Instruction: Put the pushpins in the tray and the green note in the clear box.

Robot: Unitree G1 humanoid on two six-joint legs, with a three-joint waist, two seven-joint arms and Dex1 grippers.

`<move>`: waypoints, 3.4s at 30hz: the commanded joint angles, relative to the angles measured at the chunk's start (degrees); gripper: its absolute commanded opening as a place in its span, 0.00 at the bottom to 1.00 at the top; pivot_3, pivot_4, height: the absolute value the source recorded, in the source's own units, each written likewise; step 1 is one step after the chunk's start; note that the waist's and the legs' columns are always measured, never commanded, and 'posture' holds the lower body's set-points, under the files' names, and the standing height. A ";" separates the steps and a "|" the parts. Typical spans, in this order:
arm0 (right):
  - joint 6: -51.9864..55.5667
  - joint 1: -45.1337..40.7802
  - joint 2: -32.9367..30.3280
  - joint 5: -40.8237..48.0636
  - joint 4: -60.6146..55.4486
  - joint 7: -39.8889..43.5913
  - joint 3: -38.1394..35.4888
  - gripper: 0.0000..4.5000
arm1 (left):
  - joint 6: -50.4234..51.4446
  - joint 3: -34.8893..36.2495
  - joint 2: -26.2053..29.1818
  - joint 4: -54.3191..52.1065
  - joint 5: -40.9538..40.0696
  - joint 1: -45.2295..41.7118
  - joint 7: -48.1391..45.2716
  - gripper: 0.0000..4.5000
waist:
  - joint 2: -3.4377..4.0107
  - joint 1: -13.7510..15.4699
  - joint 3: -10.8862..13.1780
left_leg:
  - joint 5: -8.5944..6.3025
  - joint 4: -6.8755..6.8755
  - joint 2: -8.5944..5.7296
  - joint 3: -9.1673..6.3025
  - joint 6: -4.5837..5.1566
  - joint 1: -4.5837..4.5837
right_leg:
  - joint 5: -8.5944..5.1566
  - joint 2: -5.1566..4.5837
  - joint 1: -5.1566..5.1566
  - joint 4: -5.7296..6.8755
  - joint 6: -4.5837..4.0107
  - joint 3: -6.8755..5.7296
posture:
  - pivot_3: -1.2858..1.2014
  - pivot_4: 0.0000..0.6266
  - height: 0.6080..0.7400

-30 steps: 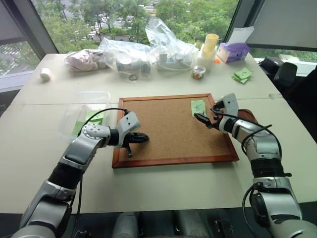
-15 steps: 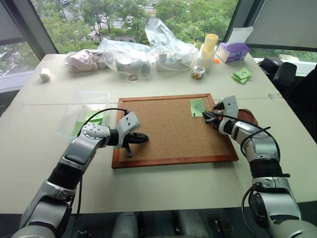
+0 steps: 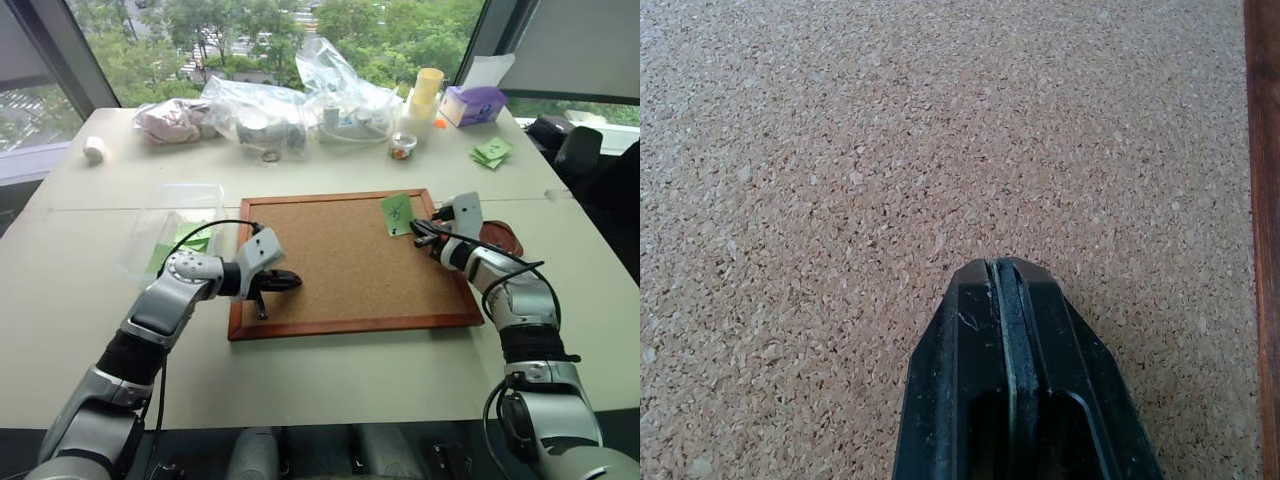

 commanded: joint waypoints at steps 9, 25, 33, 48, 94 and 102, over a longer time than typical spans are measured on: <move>0.84 1.20 -1.29 -0.57 -3.66 1.25 0.23 0.00 | 2.16 -1.89 -0.10 -1.94 0.14 0.13 -1.22 0.00 | 0.00 -0.05 0.00 | 0.00 0.00 0.00 -0.01 0.00 0.00 | 0.00 0.02 0.00 0.00 0.00 0.00 | 0.52 0.24 0.99; -4.70 1.26 -1.80 -3.20 -2.41 1.66 0.33 0.76 | 3.02 -1.84 -0.27 -2.61 0.02 0.20 -1.15 0.00 | 0.00 -0.05 0.00 | 0.00 0.00 -0.01 -0.01 0.00 0.00 | 0.00 0.01 0.01 0.00 0.00 0.00 | 0.52 0.24 0.99; -4.46 0.47 -1.23 -2.13 -1.67 2.30 -0.10 0.76 | 2.95 -1.82 -0.35 -2.40 0.05 0.19 -1.11 0.00 | 0.00 -0.05 0.00 | 0.00 0.00 -0.01 -0.01 0.00 0.00 | 0.00 0.01 0.01 0.00 0.00 0.00 | 0.52 0.24 0.99; -4.32 0.29 -0.36 -0.30 -1.43 2.67 -0.58 0.12 | 2.41 -1.83 -0.19 -1.95 0.39 0.61 -0.97 0.00 | 0.00 -0.05 0.00 | 0.00 0.00 0.00 -0.01 0.00 0.00 | 0.00 0.01 0.01 0.00 0.00 0.00 | 0.52 0.24 0.99; -1.67 7.82 -8.96 2.74 -4.94 -7.85 -15.06 0.00 | 0.40 -2.70 -0.32 0.10 0.90 -0.04 -3.32 0.00 | 0.07 -0.09 -0.05 | 0.00 -0.01 -0.05 0.05 0.00 0.09 | 0.00 0.07 0.04 0.03 0.00 0.12 | 0.52 0.24 0.99; -2.11 6.55 -9.39 2.17 -0.60 -6.75 -13.82 0.19 | 0.26 -2.67 0.06 0.09 1.16 0.07 -3.31 0.00 | 0.07 0.12 -0.05 | -0.01 0.00 -0.04 0.03 0.01 0.07 | 0.00 0.02 0.06 0.00 0.01 0.16 | 0.52 0.24 0.99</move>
